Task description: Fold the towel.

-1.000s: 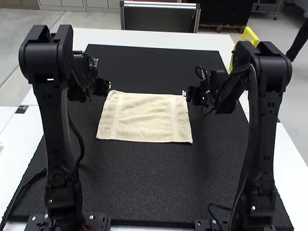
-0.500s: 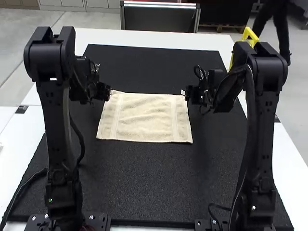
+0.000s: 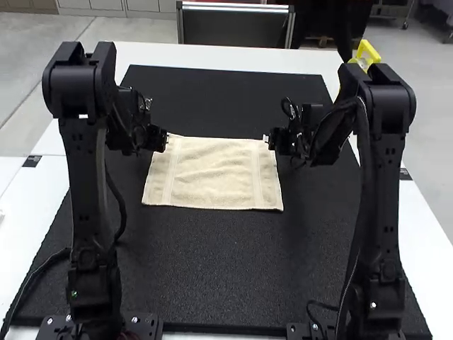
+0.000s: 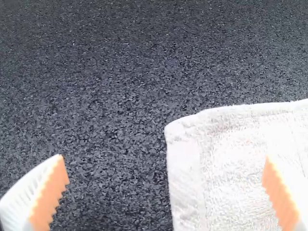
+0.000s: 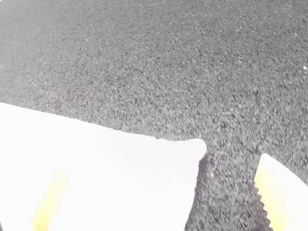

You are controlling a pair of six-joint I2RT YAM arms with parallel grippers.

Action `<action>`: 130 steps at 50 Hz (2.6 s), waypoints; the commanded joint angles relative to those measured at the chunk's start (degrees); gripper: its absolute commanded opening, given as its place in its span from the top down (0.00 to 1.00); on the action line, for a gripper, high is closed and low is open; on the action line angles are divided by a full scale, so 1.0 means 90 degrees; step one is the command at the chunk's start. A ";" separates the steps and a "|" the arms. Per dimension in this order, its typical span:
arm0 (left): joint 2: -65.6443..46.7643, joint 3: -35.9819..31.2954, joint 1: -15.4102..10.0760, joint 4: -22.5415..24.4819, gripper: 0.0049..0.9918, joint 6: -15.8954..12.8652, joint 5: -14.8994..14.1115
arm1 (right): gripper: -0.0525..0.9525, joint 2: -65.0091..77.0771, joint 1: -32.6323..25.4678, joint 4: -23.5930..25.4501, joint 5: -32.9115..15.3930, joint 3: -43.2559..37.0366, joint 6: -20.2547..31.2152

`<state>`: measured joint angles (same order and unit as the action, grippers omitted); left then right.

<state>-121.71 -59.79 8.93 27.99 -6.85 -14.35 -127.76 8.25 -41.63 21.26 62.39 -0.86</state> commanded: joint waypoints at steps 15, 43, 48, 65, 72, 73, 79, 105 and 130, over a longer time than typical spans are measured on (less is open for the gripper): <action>-0.0188 -0.0329 0.0014 0.0084 0.04 -0.0049 -0.0115 | 0.05 -0.0286 0.0118 -0.0043 0.0070 0.0333 -0.0041; -0.0520 -0.0544 0.0024 0.0142 0.04 -0.0059 -0.0163 | 0.05 -0.0687 0.0109 -0.0033 0.0070 0.0656 -0.0041; -0.0549 -0.0603 0.0014 0.0142 0.04 -0.0059 -0.0163 | 0.05 -0.0716 0.0118 -0.0023 0.0070 0.0714 -0.0051; -0.0676 -0.0691 0.0024 0.0084 0.13 -0.0039 -0.0163 | 0.19 -0.0804 0.0128 0.0084 0.0070 0.0831 -0.0060; -0.0744 -0.0691 0.0024 0.0045 0.17 -0.0020 -0.0193 | 0.24 -0.0863 0.0128 0.0289 0.0070 0.0910 -0.0060; -0.0744 -0.0691 0.0033 0.0045 0.17 -0.0020 -0.0193 | 0.24 -0.0863 0.0128 0.0328 0.0080 0.0910 -0.0060; -0.0754 -0.0691 0.0063 0.0074 0.23 0.0000 -0.0193 | 0.24 -0.0863 0.0128 0.0377 0.0089 0.0929 -0.0031; -0.0764 -0.0671 0.0063 0.0201 0.50 0.0029 -0.0349 | 0.66 -0.0970 0.0079 0.0514 0.0255 0.0968 -0.0138; -0.0842 -0.0642 0.0082 0.0416 0.98 0.0136 -0.0408 | 0.97 -0.1009 0.0011 0.0221 0.0343 0.0851 -0.0197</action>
<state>-128.42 -64.79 8.99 31.14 -6.20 -17.63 -135.33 8.16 -39.00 21.89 70.57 -1.93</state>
